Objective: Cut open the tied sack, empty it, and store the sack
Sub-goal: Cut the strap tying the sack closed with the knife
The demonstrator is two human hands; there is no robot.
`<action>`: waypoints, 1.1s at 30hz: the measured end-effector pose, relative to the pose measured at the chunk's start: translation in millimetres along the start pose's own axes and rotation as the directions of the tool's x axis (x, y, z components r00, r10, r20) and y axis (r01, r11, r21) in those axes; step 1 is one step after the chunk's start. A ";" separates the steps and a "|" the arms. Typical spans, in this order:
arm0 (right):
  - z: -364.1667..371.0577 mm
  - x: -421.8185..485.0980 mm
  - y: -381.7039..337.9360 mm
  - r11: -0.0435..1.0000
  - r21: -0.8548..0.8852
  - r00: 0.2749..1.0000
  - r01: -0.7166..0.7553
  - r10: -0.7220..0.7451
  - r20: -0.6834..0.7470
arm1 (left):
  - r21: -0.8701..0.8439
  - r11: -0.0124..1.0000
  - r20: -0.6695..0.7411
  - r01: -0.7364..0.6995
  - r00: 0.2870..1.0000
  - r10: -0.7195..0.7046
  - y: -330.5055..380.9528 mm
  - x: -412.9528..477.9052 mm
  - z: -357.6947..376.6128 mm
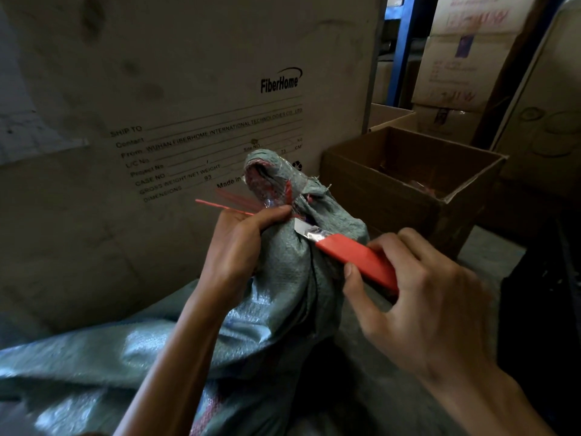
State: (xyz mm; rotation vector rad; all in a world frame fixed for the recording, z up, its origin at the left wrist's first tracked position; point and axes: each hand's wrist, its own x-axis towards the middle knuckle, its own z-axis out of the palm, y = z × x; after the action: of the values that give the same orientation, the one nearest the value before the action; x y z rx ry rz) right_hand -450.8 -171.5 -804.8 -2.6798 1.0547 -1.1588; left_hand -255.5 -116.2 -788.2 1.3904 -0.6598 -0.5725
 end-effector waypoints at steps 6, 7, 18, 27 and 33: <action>12.0 -4.0 -1.7 0.998 0.051 0.999 -0.031 0.031 0.008 | 0.021 0.998 -0.021 -0.058 0.998 0.058 -5.6 3.5 -1.5; 13.5 -4.2 -2.0 0.997 0.067 0.999 -0.036 0.035 0.010 | 0.033 0.997 -0.027 -0.066 0.997 0.067 -6.3 3.8 -1.9; 22.4 -4.9 -1.4 0.993 0.105 0.998 -0.048 0.043 0.051 | 0.120 0.985 -0.053 -0.120 0.991 0.127 -8.8 6.3 -3.6; 20.9 -4.4 -1.2 0.994 0.095 0.998 -0.057 0.056 0.013 | 0.131 0.986 -0.086 -0.103 0.990 0.115 -11.3 9.1 -1.2; 20.1 -4.7 -3.0 0.992 0.104 0.997 -0.076 0.073 0.027 | 0.198 0.972 -0.109 -0.125 0.983 0.149 -10.8 7.2 1.0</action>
State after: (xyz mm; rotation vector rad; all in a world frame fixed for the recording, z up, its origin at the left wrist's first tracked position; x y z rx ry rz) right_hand -438.2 -170.9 -821.5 -2.5449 1.0498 -1.1348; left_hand -251.1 -123.2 -798.3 1.5313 -0.7189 -0.3172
